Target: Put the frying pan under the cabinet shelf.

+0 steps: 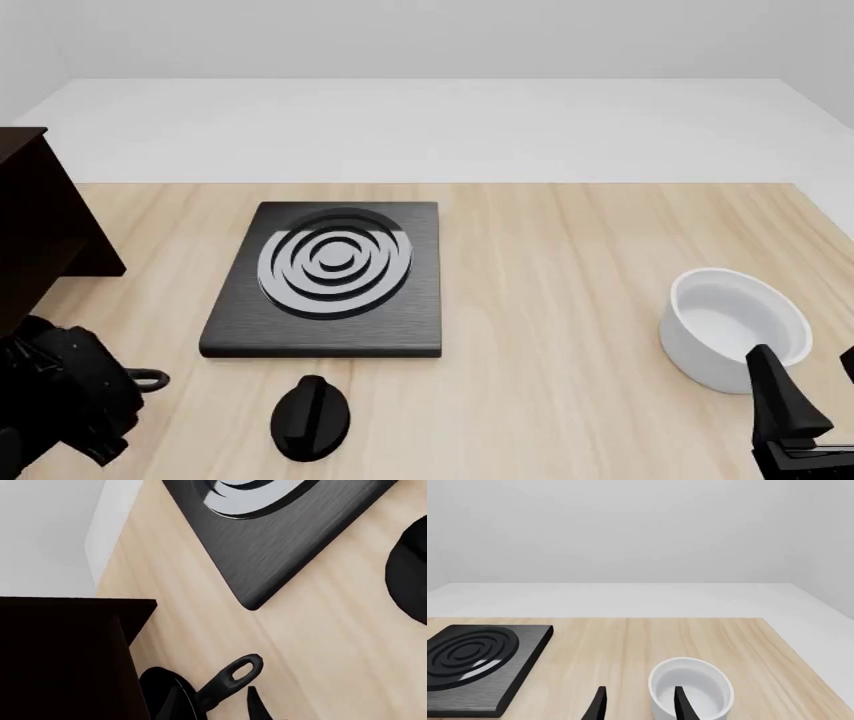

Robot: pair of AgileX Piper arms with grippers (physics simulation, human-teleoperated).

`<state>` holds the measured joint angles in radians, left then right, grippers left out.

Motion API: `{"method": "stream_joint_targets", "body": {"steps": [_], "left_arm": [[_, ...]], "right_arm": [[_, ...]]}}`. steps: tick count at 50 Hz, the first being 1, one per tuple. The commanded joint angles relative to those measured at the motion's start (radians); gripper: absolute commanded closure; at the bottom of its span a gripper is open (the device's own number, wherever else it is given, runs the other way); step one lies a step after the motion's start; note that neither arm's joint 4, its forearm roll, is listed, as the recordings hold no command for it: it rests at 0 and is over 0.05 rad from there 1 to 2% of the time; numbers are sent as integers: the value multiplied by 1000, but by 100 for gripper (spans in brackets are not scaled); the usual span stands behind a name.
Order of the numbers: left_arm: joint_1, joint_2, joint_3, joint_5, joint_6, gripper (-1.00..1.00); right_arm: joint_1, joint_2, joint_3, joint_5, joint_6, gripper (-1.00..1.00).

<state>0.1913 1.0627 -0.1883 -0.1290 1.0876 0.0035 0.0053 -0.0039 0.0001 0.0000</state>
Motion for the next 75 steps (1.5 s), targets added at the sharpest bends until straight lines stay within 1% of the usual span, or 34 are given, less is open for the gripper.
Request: {"method": "stream_joint_targets", "body": {"steps": [1,3,6,8,17,24,33,38,50,75], "left_arm": [[-36,-113,-98,227,-9,-100],[-38,-122,-106,238,-3,-100],[-56,-146,-130,286,-10,-100],[-64,-153,-138,299,-12,-100],[-86,-172,-152,319,-28,-100],[-100,-194,-170,357,-31,-100],[-122,-216,-173,372,-46,-100],[-143,-257,-193,400,-58,-100],[-168,-304,-247,457,-86,-100],[-176,-344,-331,518,-93,-100]], "right_arm": [[0,0,0,0,0,-100],[0,0,0,0,0,-100],[0,0,0,0,0,-100],[0,0,0,0,0,-100],[0,0,0,0,0,-100],[0,0,0,0,0,-100],[0,0,0,0,0,-100],[0,0,0,0,0,-100],[0,0,0,0,0,-100],[0,0,0,0,0,-100]]}}
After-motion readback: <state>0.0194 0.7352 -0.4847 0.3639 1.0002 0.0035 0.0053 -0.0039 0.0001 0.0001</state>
